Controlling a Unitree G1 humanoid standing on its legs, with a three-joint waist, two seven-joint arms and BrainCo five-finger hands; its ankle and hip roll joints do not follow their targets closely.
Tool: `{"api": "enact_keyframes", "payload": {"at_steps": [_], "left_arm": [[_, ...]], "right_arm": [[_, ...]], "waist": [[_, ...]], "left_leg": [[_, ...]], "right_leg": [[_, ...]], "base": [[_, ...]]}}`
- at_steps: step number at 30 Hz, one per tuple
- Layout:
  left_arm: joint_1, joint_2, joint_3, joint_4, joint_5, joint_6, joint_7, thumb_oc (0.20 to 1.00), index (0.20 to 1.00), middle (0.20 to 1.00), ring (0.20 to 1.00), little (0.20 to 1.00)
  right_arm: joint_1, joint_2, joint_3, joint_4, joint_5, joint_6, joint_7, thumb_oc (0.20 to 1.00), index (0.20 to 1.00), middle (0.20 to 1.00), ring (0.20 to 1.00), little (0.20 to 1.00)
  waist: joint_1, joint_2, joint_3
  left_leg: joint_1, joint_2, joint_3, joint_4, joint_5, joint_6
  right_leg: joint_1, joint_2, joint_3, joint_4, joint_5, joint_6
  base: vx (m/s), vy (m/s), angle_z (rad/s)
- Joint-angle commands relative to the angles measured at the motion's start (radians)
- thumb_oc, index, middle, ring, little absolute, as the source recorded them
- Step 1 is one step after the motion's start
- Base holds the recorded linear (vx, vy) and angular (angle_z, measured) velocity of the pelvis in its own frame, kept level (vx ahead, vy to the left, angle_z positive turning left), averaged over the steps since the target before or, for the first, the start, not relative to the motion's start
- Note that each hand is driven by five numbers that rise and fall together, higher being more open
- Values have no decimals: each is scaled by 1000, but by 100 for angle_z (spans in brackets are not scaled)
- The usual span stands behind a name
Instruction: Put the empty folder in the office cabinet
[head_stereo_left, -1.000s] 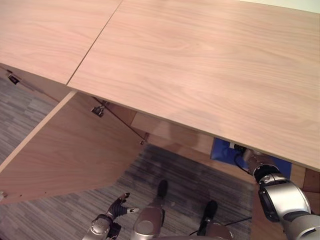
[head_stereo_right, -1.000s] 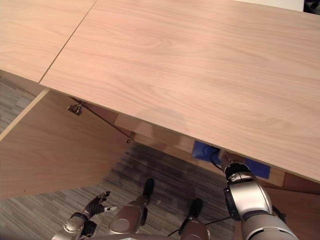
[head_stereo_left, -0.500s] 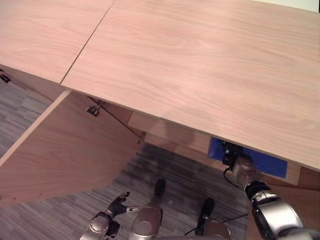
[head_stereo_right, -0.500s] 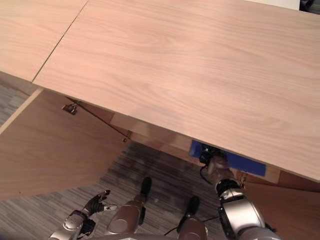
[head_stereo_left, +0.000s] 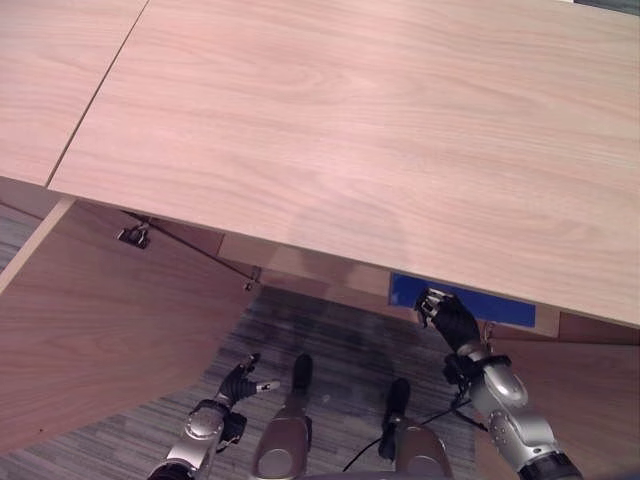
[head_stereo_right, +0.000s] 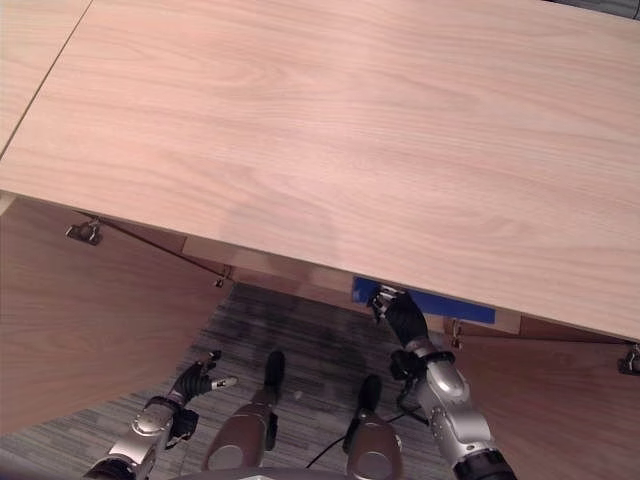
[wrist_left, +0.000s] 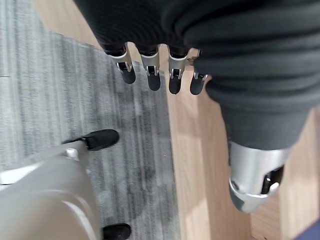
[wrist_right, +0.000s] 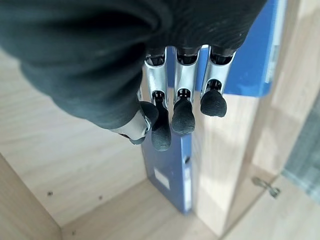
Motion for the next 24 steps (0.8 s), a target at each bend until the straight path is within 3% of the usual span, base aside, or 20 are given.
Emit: {"api": "enact_keyframes", "payload": {"at_steps": [1,6,7,9,10,16,24], "left_arm": [[-18,-9,10,11,-9,-28,8,1000,1000,1000,1000,1000],[-22,-14,-8,-10,-35,-27,14,1000,1000,1000,1000,1000],[14,57,28,-10,89,-71,100,1000,1000,1000,1000,1000],[-7,104,46,-55,108,-43,110,1000,1000,1000,1000,1000],[-25,140,49,-129,82,-41,121,1000,1000,1000,1000,1000],[-72,105,31,-79,61,-36,141,1000,1000,1000,1000,1000],[-125,57,-12,21,66,-28,167,1000,1000,1000,1000,1000]], "right_arm": [[-38,8,38,12,19,-22,6,200,200,200,200,200],[-102,64,71,212,-58,-5,-54,200,200,200,200,200],[-111,72,56,254,-66,-17,-78,200,200,200,200,200],[-125,75,51,271,-98,-32,-98,200,200,200,200,200],[-165,101,58,398,-100,-16,-110,200,200,200,200,200],[-264,169,49,690,-171,18,-169,200,200,200,200,200],[-351,203,16,909,-178,37,-208,200,200,200,200,200]], "waist": [[12,0,0],[21,1,12],[36,7,18],[39,10,21],[48,19,32],[69,33,38],[81,44,45]], "left_leg": [[40,36,-48,25,-102,-28],[30,33,-50,31,-99,-27],[30,32,-53,34,-101,-28],[21,27,-59,37,-94,-28],[14,22,-66,39,-91,-28],[-9,11,-80,41,-84,-28],[-27,5,-85,51,-87,-23]], "right_leg": [[-41,-54,47,137,-41,51],[-45,-57,47,137,-40,48],[-41,-57,45,142,-45,47],[-43,-60,40,140,-39,50],[-47,-64,34,144,-38,52],[-57,-72,17,148,-37,51],[-76,-78,16,166,-43,51]], "base": [[-15,-7,-5],[-8,-2,-1],[0,0,0],[-22,8,2],[-43,15,6],[-26,5,8],[-6,11,6]]}}
